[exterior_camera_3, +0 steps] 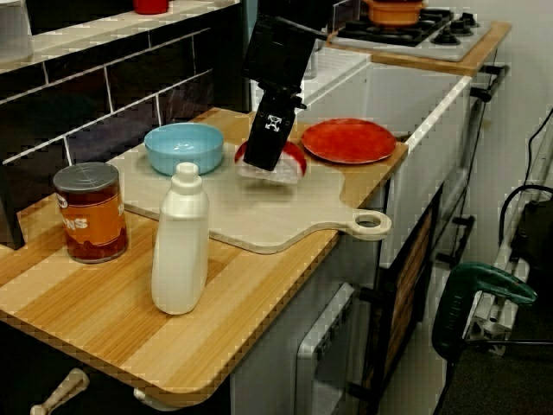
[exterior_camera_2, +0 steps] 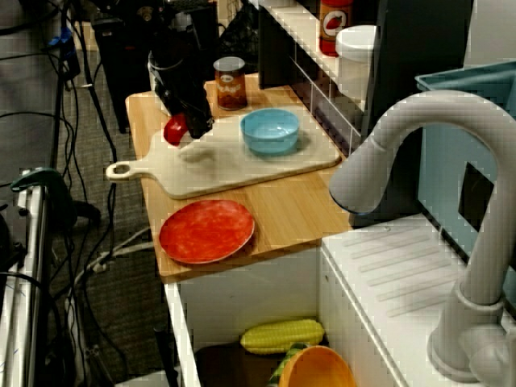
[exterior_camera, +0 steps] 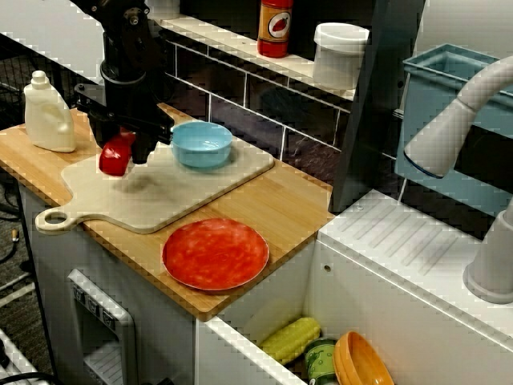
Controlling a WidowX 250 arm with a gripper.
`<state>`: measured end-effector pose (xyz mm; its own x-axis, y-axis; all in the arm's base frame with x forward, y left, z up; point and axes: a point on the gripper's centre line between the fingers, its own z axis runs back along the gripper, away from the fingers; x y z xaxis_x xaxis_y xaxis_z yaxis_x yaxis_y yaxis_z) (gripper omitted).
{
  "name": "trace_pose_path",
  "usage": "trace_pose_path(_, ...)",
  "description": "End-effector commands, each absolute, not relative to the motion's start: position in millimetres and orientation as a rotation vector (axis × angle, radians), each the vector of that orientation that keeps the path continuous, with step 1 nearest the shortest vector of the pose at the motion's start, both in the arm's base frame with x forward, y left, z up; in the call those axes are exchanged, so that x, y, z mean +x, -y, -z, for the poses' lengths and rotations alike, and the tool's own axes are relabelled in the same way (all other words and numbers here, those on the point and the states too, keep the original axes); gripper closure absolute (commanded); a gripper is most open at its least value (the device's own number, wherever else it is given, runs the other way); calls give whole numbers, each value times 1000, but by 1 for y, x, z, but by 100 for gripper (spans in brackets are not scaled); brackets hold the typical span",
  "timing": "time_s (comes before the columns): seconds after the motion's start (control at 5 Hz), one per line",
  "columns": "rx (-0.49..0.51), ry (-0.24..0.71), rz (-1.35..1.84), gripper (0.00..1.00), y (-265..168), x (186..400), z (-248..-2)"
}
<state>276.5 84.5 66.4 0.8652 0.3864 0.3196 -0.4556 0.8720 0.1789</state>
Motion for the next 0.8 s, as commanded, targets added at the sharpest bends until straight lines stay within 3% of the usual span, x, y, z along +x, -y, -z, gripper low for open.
trace_pose_path(0.0,251,305,-458,0,-86,285,-75)
trace_pose_path(0.6,218,256,-489,0,-85,283,-85)
